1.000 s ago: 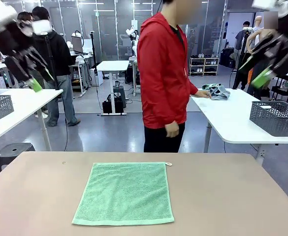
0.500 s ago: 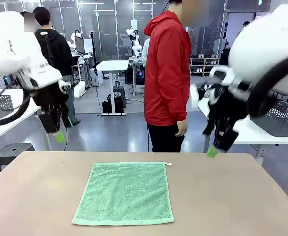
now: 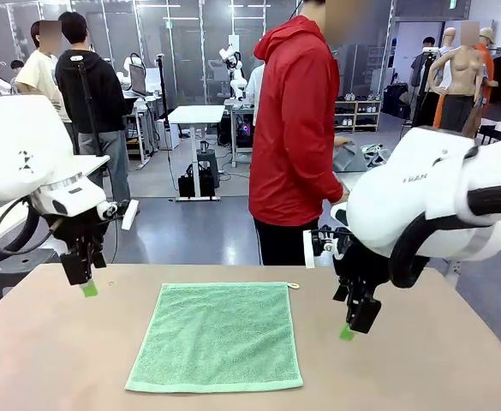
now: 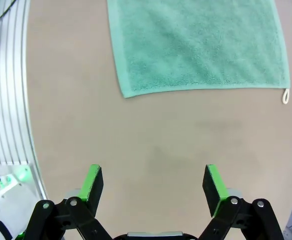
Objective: Fold the towels and place them in the basket.
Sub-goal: When a person lays out a Towel with hook on the table, fold it in half twice.
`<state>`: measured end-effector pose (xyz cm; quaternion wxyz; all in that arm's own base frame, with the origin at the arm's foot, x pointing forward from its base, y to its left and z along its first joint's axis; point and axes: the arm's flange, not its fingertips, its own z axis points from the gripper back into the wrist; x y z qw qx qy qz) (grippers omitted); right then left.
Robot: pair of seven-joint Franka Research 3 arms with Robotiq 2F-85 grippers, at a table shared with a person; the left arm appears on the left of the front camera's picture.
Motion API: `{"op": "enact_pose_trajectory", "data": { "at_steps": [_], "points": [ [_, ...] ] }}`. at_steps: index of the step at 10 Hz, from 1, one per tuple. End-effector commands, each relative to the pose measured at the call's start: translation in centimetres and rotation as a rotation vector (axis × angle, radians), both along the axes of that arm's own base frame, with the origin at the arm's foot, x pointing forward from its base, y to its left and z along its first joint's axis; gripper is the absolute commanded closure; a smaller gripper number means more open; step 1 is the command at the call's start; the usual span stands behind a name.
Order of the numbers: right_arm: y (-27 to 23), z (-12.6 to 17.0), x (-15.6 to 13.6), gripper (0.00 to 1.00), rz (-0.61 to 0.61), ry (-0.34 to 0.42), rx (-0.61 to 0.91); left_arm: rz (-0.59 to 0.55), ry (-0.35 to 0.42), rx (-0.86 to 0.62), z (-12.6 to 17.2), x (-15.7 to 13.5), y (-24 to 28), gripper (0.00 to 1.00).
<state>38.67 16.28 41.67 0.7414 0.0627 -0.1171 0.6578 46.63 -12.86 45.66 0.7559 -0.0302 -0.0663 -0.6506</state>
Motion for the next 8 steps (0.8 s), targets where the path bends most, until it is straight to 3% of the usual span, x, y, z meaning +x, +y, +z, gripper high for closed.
{"op": "enact_pose_trajectory", "data": {
  "at_steps": [1,2,6,8],
  "points": [
    [0.5,-0.3,0.9,0.00,-0.024,-0.025,0.005,0.037,-0.057,0.039,-0.4,-0.8,0.7,0.00],
    [0.0,0.0,0.0,0.00,0.000,0.000,0.000,0.000,0.000,0.000,0.0,0.0,0.0,0.00],
    [0.0,0.0,0.0,0.00,0.000,0.000,0.000,0.000,0.000,0.000,0.0,0.0,0.0,0.00],
    [0.1,-0.1,0.3,0.00,0.001,-0.005,0.009,-0.063,-0.050,-0.021,-1.8,-1.2,-2.1,0.00]
  ]
}}
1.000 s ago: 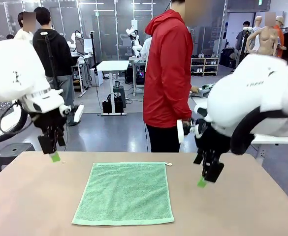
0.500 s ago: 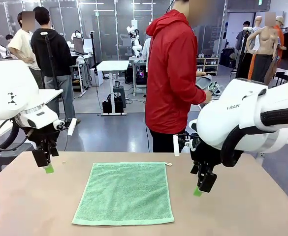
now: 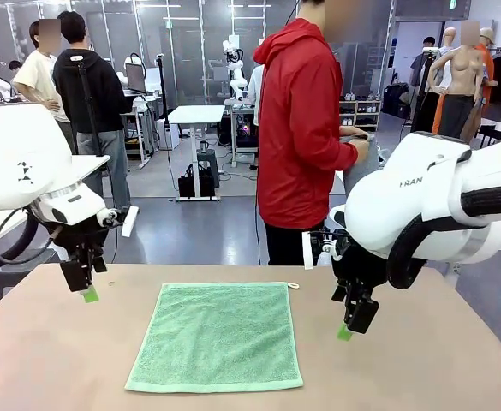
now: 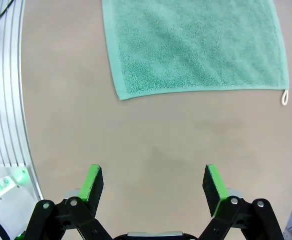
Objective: Fold the towels and place them in the basket.
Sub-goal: When a person lays out a Towel with hook on the table, fold it in half twice.
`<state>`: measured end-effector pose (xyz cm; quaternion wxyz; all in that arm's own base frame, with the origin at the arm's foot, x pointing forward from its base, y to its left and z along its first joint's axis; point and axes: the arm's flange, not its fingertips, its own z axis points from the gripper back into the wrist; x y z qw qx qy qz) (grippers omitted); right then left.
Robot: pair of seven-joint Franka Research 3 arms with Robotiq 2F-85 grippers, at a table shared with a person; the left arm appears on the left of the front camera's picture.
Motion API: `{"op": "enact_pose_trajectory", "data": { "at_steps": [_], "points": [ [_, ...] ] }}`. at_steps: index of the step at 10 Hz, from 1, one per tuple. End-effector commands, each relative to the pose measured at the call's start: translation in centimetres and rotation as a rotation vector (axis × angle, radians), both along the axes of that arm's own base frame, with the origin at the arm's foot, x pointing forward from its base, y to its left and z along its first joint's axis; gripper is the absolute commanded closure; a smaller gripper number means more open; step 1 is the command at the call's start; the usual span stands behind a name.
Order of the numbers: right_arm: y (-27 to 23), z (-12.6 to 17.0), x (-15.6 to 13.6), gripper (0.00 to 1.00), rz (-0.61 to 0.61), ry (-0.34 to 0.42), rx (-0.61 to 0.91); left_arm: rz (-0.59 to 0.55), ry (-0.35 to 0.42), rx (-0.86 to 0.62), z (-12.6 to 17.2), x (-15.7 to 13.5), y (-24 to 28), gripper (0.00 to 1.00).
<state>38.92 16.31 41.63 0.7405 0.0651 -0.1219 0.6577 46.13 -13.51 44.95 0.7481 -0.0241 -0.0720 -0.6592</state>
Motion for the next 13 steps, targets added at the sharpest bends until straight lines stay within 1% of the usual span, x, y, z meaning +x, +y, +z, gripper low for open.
{"op": "enact_pose_trajectory", "data": {
  "at_steps": [1,2,4,7,8,9,10,13],
  "points": [
    [1.6,-0.6,-0.8,0.00,-0.011,-0.002,-0.032,-0.047,-0.037,-0.017,-1.9,-1.8,-3.4,0.00],
    [3.2,-1.1,-2.0,0.00,-0.007,-0.001,-0.065,-0.044,-0.058,0.002,-2.7,-3.3,-5.2,0.00],
    [5.4,-2.5,-3.5,0.00,-0.009,-0.014,-0.098,-0.054,-0.054,0.032,-4.9,-5.4,-7.0,0.00],
    [8.0,-6.2,-4.1,0.00,-0.008,-0.017,-0.141,-0.057,-0.051,0.069,-8.4,-7.1,-7.8,0.00],
    [8.9,-7.3,-4.6,0.00,-0.010,-0.024,-0.156,-0.066,-0.040,0.087,-9.7,-8.1,-8.3,0.00],
    [9.7,-8.4,-5.2,0.00,-0.001,-0.014,-0.169,-0.082,-0.032,0.099,-10.7,-8.9,-8.7,0.00],
    [10.3,-9.1,-5.6,0.00,0.011,0.001,-0.170,-0.107,-0.018,0.096,-11.5,-9.5,-9.0,0.00],
    [10.9,-10.7,-6.0,0.00,0.022,0.007,-0.191,-0.164,0.018,0.112,-12.6,-10.5,-9.1,0.00]
  ]
}}
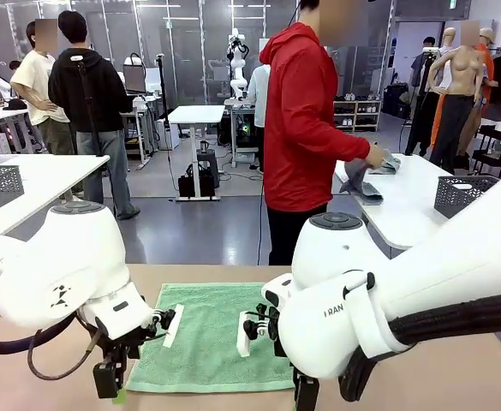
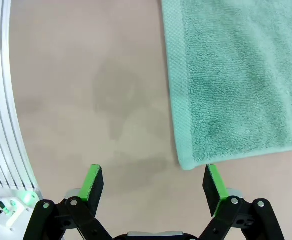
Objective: Fold the towels and place them in the basket.
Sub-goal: When a person lays out a Towel with hook on the table, fold it in half twice.
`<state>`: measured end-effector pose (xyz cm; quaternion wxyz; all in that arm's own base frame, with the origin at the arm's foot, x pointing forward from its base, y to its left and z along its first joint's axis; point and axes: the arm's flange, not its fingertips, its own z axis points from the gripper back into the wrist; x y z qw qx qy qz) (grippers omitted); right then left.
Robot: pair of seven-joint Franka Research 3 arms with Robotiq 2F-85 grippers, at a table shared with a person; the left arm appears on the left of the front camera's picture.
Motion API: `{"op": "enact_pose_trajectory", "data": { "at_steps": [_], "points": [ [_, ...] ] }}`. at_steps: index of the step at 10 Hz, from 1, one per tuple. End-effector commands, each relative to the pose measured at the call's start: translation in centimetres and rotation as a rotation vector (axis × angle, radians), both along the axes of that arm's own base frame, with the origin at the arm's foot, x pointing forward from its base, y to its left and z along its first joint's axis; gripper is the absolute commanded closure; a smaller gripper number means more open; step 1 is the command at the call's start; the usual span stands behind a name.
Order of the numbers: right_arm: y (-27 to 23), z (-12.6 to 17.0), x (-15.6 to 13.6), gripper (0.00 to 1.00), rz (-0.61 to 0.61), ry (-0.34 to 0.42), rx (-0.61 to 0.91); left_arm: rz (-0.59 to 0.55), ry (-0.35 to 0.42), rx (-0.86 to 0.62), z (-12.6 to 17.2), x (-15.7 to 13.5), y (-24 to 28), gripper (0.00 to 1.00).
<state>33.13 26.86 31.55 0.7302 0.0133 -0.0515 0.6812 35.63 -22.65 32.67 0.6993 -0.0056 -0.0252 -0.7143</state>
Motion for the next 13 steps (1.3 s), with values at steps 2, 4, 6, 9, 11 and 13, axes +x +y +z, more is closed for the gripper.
{"op": "enact_pose_trajectory", "data": {
  "at_steps": [2,4,6,9,11,13],
  "points": [
    [0.0,0.0,0.0,0.00,0.000,0.000,0.000,0.000,0.000,0.000,0.0,0.0,0.0,0.00],
    [0.0,0.0,0.0,0.00,0.000,0.000,0.000,0.000,0.000,0.000,0.0,0.0,0.0,0.00],
    [0.1,-0.4,0.1,0.00,0.004,0.002,-0.004,-0.005,0.007,0.022,-0.6,0.3,0.1,0.00],
    [0.0,-0.8,0.8,0.00,0.014,-0.038,-0.023,-0.018,-0.014,0.008,-1.6,0.7,0.0,0.00],
    [0.2,-1.1,1.2,0.00,0.019,-0.030,-0.038,-0.049,-0.035,-0.009,-2.4,0.7,-0.2,0.00],
    [0.1,-1.4,1.5,0.00,0.020,-0.029,-0.037,-0.049,-0.038,-0.006,-2.8,0.8,-0.3,0.00]
  ]
}}
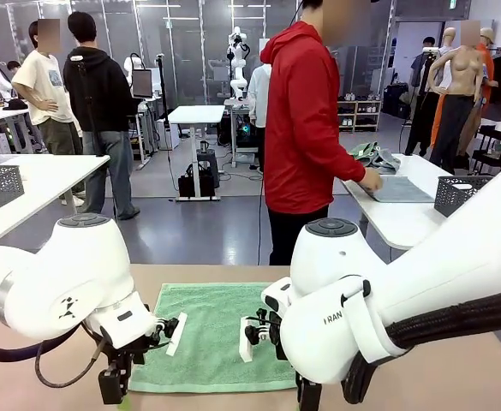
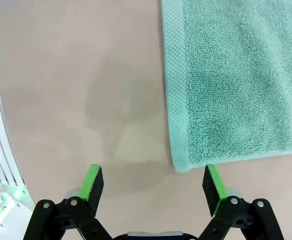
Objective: Fold the towels and place them in the basket.
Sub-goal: When a person lays out a Towel with hook on the table, fold it in half twice.
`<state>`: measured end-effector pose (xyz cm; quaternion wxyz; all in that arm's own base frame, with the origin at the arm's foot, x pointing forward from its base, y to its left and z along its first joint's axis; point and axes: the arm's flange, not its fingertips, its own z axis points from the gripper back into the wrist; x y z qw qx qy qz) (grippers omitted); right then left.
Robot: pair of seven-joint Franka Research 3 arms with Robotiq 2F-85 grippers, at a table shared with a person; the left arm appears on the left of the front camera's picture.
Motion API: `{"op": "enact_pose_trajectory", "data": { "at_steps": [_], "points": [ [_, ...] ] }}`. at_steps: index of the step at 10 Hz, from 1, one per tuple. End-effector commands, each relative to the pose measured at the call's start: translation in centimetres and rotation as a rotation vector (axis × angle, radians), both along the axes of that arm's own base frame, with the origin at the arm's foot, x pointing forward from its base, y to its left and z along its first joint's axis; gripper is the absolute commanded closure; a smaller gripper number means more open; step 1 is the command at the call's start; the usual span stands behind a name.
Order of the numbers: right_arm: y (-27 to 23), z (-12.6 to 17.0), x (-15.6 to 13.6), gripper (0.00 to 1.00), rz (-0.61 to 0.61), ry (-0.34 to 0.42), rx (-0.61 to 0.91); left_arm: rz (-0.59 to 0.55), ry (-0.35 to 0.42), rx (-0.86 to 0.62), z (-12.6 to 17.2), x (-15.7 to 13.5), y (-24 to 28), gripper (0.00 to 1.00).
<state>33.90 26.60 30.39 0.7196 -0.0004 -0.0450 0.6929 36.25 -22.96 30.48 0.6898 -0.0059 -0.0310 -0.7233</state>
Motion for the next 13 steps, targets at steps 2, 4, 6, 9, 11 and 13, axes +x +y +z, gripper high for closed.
{"op": "enact_pose_trajectory", "data": {
  "at_steps": [2,4,6,9,11,13],
  "points": [
    [0.1,-0.8,0.9,0.00,-0.013,-0.018,0.005,-0.033,-0.031,-0.002,-0.7,0.2,0.0,0.00],
    [0.0,-1.4,1.0,0.00,-0.006,-0.032,0.001,-0.033,-0.034,0.001,-0.7,0.6,0.2,0.00],
    [0.0,-1.5,1.0,0.00,0.009,-0.043,0.006,-0.033,-0.033,0.003,-0.7,0.6,0.3,0.00],
    [0.0,-1.8,1.3,0.00,0.009,-0.037,0.005,-0.035,-0.030,0.004,-0.9,0.5,0.6,0.00],
    [-0.1,-1.9,1.3,0.20,0.013,-0.038,0.003,-0.043,-0.045,0.006,-0.9,0.4,0.7,0.12],
    [-0.2,-1.9,1.4,0.20,0.012,-0.045,0.007,-0.043,-0.051,0.014,-1.1,0.4,0.8,0.12]
  ]
}}
